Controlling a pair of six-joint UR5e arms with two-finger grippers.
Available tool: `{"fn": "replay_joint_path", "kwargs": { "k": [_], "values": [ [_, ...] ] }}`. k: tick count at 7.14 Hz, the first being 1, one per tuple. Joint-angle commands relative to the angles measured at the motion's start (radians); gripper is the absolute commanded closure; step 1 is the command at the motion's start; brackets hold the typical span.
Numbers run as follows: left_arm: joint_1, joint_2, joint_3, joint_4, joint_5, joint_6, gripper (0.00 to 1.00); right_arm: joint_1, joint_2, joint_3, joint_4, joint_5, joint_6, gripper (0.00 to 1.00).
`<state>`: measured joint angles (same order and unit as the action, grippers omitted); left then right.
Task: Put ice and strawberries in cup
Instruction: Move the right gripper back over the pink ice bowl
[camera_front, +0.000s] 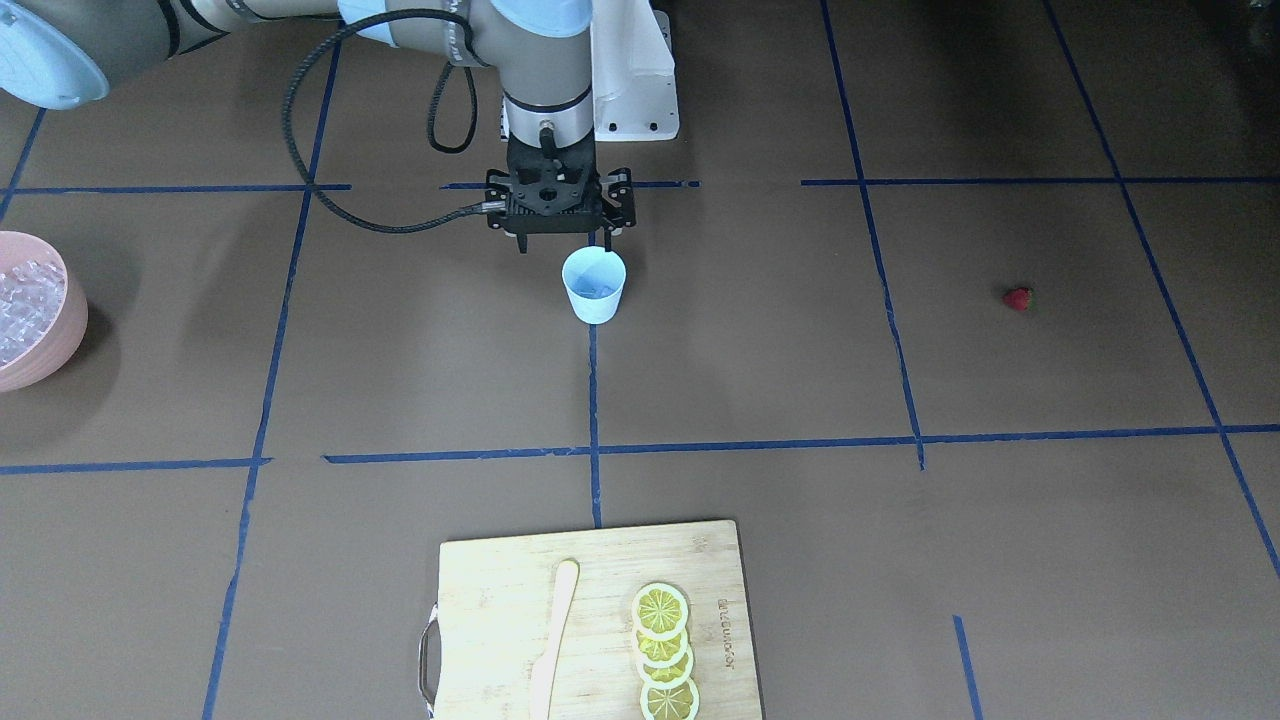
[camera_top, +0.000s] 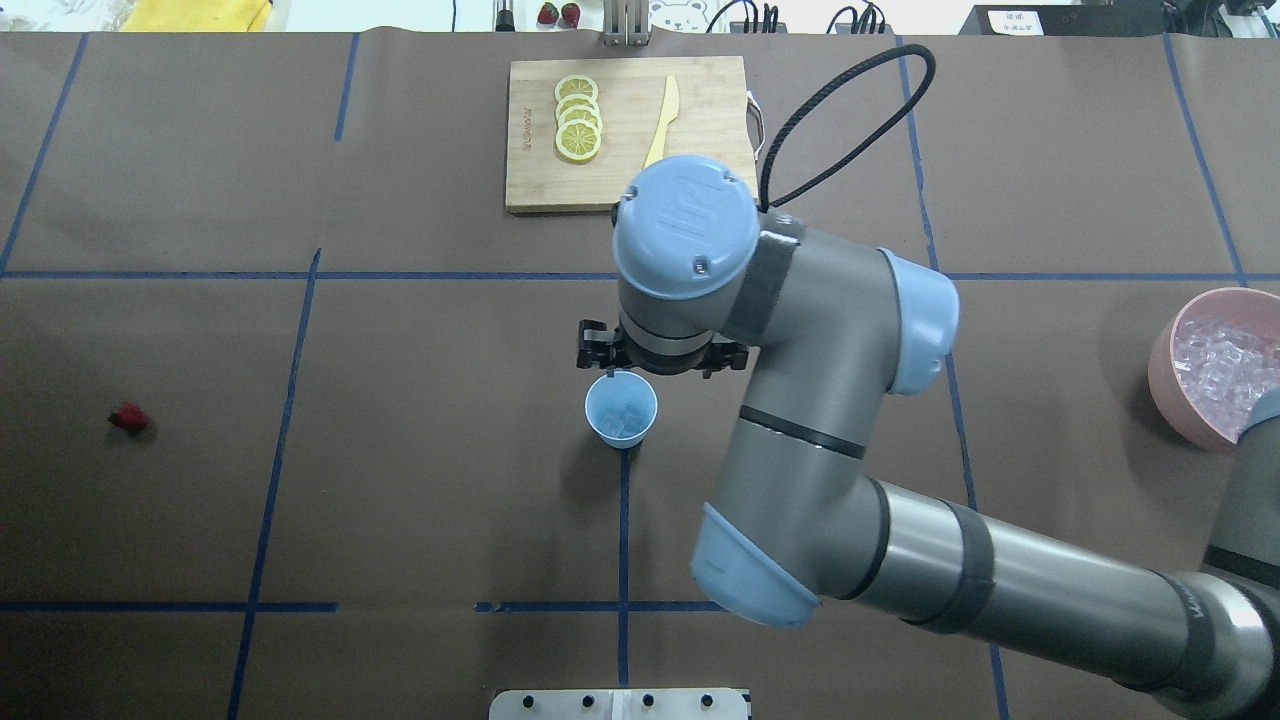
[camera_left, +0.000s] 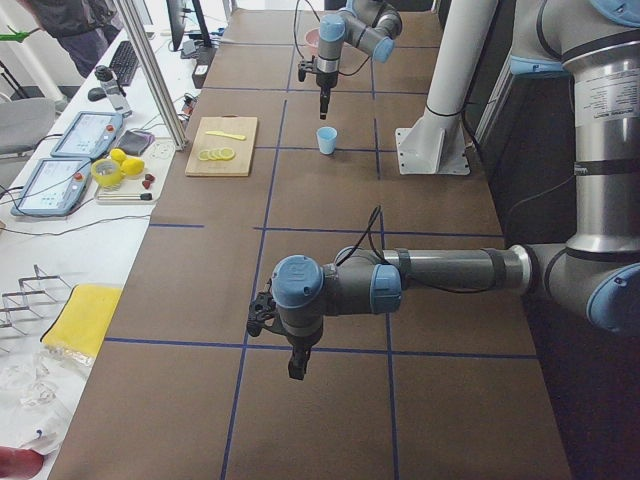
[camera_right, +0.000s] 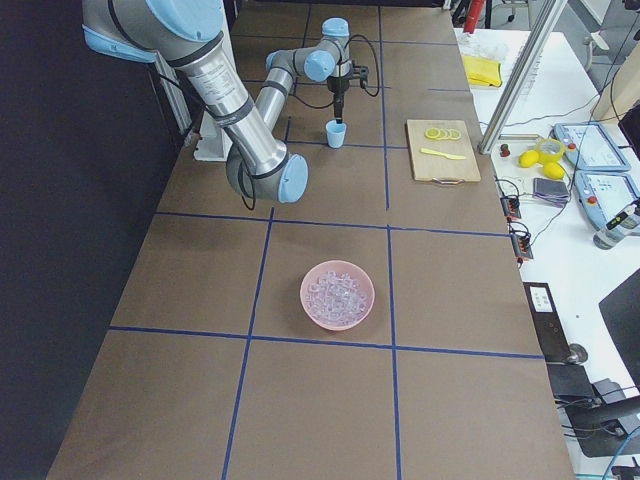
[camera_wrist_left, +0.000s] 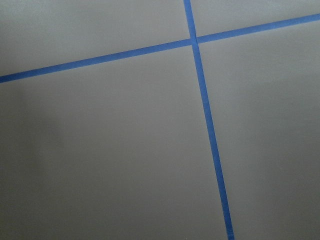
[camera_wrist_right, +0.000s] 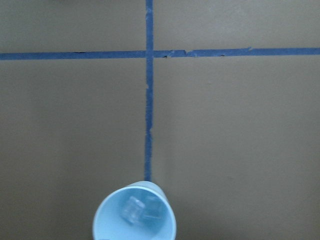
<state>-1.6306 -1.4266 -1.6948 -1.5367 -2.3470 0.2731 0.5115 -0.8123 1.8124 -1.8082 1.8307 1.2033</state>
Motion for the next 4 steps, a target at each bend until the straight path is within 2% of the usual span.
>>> {"fn": "replay_joint_path", "kwargs": {
  "k": [1, 2, 4],
  "values": [
    [0.0, 0.0, 0.001, 0.001, 0.0, 0.0, 0.0, 0.059, -0.205, 0.193, 0.006, 0.008, -0.188, 0.01],
    [0.0, 0.0, 0.001, 0.001, 0.0, 0.001, 0.0, 0.111, -0.337, 0.285, 0.012, 0.054, -0.291, 0.01],
    [0.0, 0.014, 0.0, 0.0, 0.0, 0.001, 0.0, 0.291, -0.549, 0.317, 0.154, 0.206, -0.5, 0.01]
  ]
}}
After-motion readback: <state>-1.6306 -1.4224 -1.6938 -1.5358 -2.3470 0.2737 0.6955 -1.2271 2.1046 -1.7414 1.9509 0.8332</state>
